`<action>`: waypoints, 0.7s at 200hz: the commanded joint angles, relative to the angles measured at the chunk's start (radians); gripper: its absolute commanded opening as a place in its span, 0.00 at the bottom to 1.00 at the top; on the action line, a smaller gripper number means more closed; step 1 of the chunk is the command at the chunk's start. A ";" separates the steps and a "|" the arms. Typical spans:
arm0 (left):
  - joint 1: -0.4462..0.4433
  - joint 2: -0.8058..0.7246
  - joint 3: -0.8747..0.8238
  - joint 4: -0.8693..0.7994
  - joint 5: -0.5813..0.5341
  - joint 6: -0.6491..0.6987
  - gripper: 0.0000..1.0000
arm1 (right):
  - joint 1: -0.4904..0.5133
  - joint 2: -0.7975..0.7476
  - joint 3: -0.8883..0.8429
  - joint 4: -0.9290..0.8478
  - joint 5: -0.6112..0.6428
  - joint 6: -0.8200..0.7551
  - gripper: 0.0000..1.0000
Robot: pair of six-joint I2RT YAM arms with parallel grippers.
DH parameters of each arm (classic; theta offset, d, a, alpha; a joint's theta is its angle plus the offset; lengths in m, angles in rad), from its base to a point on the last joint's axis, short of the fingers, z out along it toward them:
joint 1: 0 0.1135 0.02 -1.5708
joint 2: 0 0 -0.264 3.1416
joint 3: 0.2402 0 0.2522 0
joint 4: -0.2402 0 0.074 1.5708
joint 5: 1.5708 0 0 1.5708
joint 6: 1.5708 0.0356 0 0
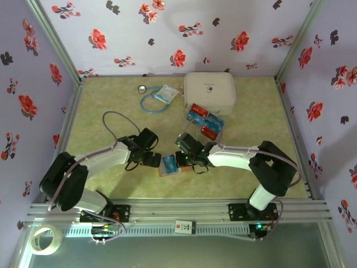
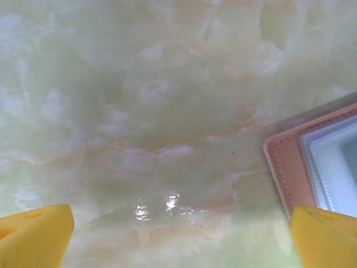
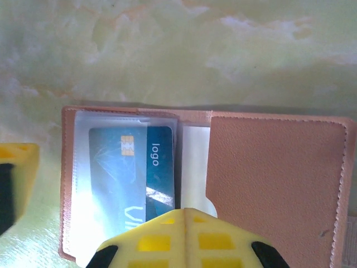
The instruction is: Put the credit cards into the card holder
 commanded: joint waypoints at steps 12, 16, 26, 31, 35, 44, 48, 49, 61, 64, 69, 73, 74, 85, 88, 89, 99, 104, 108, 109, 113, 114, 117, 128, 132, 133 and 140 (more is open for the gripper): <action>-0.008 -0.060 -0.052 -0.043 0.006 -0.037 1.00 | 0.000 0.001 -0.008 0.001 -0.003 -0.001 0.00; -0.011 -0.062 -0.057 -0.040 0.006 -0.039 1.00 | 0.000 0.006 -0.008 0.003 -0.004 -0.001 0.00; -0.016 -0.062 -0.067 -0.037 0.006 -0.048 1.00 | 0.002 0.011 -0.006 0.004 -0.005 0.000 0.00; -0.018 -0.061 -0.071 -0.035 0.007 -0.050 1.00 | 0.001 0.014 -0.004 0.004 -0.005 0.000 0.00; -0.018 -0.060 -0.074 -0.033 0.007 -0.053 1.00 | 0.003 0.016 -0.004 0.004 -0.004 -0.001 0.00; -0.021 -0.056 -0.078 -0.027 0.007 -0.056 1.00 | 0.003 0.021 -0.004 0.006 -0.004 0.000 0.00; -0.023 -0.053 -0.080 -0.024 0.007 -0.056 1.00 | 0.003 0.023 -0.005 0.007 -0.004 -0.001 0.00; -0.023 -0.052 -0.081 -0.024 0.007 -0.056 1.00 | 0.003 0.023 -0.005 0.006 -0.004 -0.001 0.00; -0.026 -0.043 -0.083 -0.017 0.006 -0.058 1.00 | 0.003 0.031 -0.005 0.007 -0.004 0.001 0.00; -0.026 -0.041 -0.084 -0.015 0.007 -0.058 1.00 | 0.003 0.031 -0.003 0.009 -0.003 0.002 0.00; -0.028 -0.035 -0.083 -0.012 0.007 -0.057 1.00 | 0.004 0.034 -0.004 0.009 -0.003 0.001 0.00; -0.028 -0.033 -0.082 -0.011 0.006 -0.057 1.00 | 0.005 0.038 -0.004 0.009 -0.003 0.001 0.00; -0.028 -0.030 -0.082 -0.012 0.007 -0.056 1.00 | 0.005 0.037 -0.004 0.009 -0.003 0.001 0.00; -0.029 -0.017 -0.079 -0.005 0.007 -0.055 1.00 | 0.006 0.043 -0.003 0.011 -0.004 0.002 0.00; -0.030 -0.015 -0.079 -0.003 0.006 -0.055 1.00 | 0.006 0.045 -0.003 0.011 -0.004 0.003 0.00; -0.030 -0.014 -0.079 -0.002 0.008 -0.055 1.00 | 0.006 0.046 -0.003 0.011 -0.004 0.002 0.00; -0.031 -0.004 -0.075 0.004 0.008 -0.055 1.00 | 0.008 0.052 -0.002 0.012 -0.006 0.003 0.00; -0.031 0.000 -0.072 0.006 0.007 -0.055 1.00 | 0.009 0.055 -0.001 0.012 -0.007 0.003 0.00; -0.032 0.005 -0.071 0.008 0.007 -0.052 1.00 | 0.011 0.057 -0.001 0.012 -0.007 0.003 0.00; -0.032 0.005 -0.071 0.009 0.007 -0.053 1.00 | 0.010 0.058 0.000 0.012 -0.007 0.002 0.00; -0.033 0.009 -0.070 0.011 0.007 -0.052 1.00 | 0.012 0.059 0.000 0.013 -0.007 0.004 0.00; -0.033 0.011 -0.070 0.011 0.007 -0.053 1.00 | 0.012 0.060 0.001 0.013 -0.007 0.004 0.00; -0.032 0.014 -0.068 0.013 0.008 -0.052 1.00 | 0.013 0.063 0.002 0.014 -0.008 0.004 0.00; -0.034 0.025 -0.065 0.018 0.008 -0.051 1.00 | 0.016 0.068 0.003 0.015 -0.010 0.006 0.00; -0.034 0.028 -0.063 0.020 0.008 -0.050 1.00 | 0.018 0.069 0.005 0.016 -0.011 0.006 0.00; -0.034 0.029 -0.063 0.020 0.008 -0.050 1.00 | 0.019 0.069 0.005 0.017 -0.011 0.006 0.00; -0.035 0.036 -0.061 0.022 0.008 -0.049 1.00 | 0.021 0.073 0.008 0.018 -0.012 0.006 0.00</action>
